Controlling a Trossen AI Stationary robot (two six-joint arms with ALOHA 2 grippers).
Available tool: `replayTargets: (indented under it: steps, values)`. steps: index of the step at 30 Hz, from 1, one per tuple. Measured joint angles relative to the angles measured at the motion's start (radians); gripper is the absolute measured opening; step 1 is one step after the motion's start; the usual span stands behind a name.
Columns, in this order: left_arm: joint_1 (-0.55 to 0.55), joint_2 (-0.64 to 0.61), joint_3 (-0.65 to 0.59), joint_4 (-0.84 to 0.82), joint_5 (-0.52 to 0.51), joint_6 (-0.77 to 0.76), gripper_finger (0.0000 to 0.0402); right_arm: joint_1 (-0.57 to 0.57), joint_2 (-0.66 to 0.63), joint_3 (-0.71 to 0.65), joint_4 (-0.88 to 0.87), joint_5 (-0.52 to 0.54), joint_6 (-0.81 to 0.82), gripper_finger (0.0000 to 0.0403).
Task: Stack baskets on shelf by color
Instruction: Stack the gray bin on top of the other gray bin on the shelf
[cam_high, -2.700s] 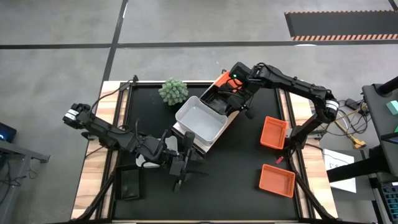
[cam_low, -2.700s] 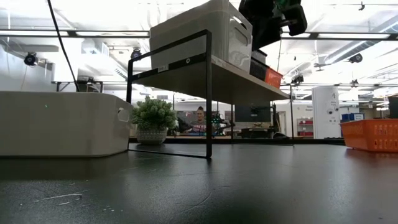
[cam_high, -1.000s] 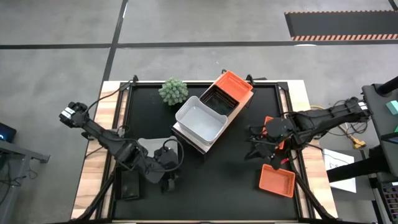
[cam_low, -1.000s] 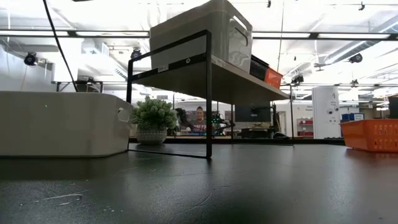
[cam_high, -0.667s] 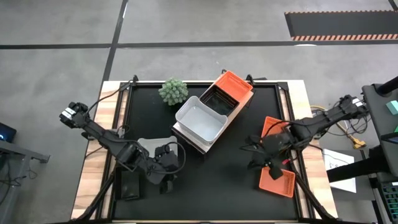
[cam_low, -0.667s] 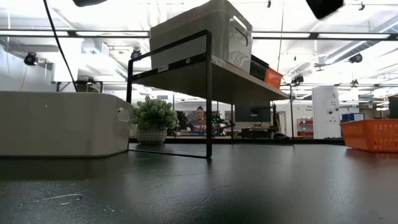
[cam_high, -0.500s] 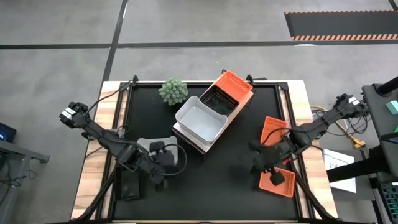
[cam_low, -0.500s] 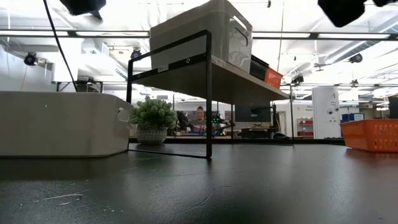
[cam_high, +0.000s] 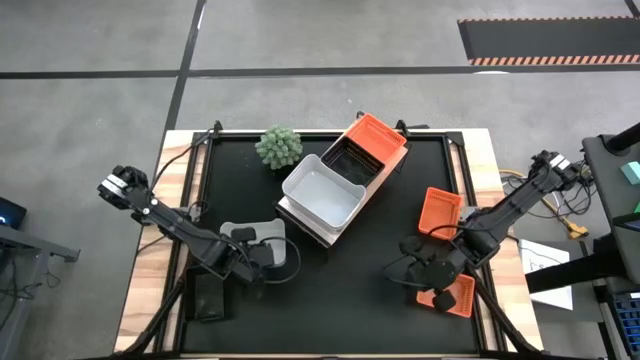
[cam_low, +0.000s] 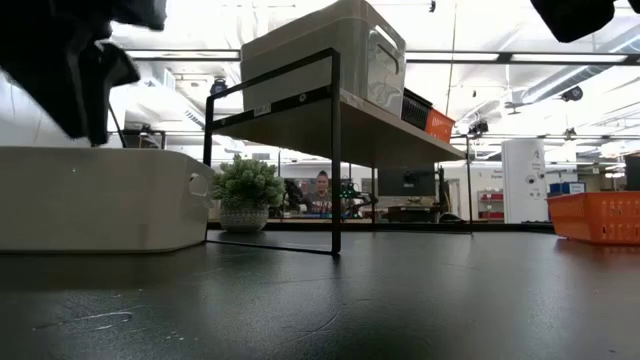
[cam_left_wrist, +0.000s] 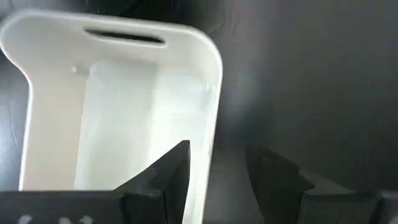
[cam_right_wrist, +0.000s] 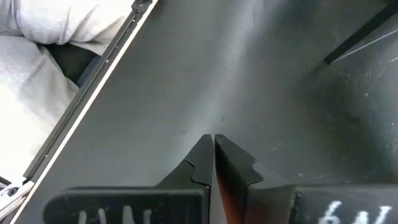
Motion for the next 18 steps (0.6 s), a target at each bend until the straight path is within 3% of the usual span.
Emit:
replayTargets:
  steps: [10,18]
  values:
    - [0.001,0.006,-0.088,0.083,0.044,-0.024,0.0130,0.000,0.001,0.000,0.017,0.001,0.003,0.0009]
    - [0.001,0.008,-0.090,0.095,0.117,-0.023,0.0012,0.000,0.001,0.000,0.028,0.001,0.014,0.0009]
